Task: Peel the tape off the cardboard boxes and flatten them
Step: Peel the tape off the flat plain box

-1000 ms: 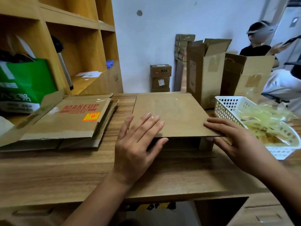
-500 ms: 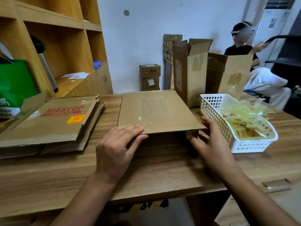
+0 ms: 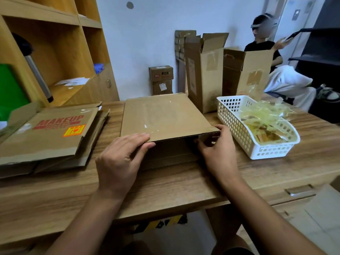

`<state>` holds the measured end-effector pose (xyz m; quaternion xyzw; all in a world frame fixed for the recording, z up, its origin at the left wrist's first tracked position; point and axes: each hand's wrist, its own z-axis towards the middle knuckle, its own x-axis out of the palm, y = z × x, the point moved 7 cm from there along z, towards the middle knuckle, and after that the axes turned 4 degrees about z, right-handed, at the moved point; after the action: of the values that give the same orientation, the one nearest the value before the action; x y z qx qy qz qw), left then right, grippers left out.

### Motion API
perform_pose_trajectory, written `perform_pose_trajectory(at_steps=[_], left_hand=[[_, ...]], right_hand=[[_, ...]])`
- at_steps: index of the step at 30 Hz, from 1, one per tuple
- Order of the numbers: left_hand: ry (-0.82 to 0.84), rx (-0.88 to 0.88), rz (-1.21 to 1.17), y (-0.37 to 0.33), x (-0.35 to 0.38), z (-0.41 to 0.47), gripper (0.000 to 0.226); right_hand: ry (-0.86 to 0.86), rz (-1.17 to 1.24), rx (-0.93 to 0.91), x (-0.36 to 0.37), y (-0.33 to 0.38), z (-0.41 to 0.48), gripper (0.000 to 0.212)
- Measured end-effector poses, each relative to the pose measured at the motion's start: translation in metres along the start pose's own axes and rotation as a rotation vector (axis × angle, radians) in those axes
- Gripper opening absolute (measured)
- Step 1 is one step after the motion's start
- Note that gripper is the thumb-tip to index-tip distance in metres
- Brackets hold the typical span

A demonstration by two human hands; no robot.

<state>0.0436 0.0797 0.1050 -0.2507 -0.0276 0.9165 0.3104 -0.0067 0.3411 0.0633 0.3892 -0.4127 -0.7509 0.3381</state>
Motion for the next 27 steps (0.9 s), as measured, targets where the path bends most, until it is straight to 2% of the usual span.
perform_pose_trajectory(at_steps=[4,8,14,16,20,25,27], left_hand=[[0.0,-0.024,-0.012,0.002,0.0,-0.001,0.024],[-0.014,-0.048,-0.023,0.006,-0.001,0.0,0.023],[-0.01,-0.044,-0.031,0.004,0.0,0.0,0.022],[-0.007,-0.044,-0.031,0.004,0.0,0.0,0.022],[-0.006,-0.041,-0.02,0.003,0.0,0.001,0.023],[-0.008,-0.056,-0.05,0.004,0.0,0.002,0.022],[-0.008,-0.072,-0.073,0.004,0.0,0.002,0.021]], right_hand=[[0.052,0.027,0.005,-0.004,0.0,-0.006,0.057],[0.147,0.189,0.033,-0.01,-0.009,-0.006,0.035],[0.201,0.399,0.157,-0.02,-0.022,-0.004,0.037],[0.199,0.392,0.153,-0.021,-0.019,-0.006,0.035],[0.203,0.239,0.052,-0.021,-0.014,-0.008,0.041],[-0.022,0.115,-0.154,-0.042,0.006,-0.032,0.03],[-0.034,0.04,-0.278,-0.042,0.021,-0.047,0.029]])
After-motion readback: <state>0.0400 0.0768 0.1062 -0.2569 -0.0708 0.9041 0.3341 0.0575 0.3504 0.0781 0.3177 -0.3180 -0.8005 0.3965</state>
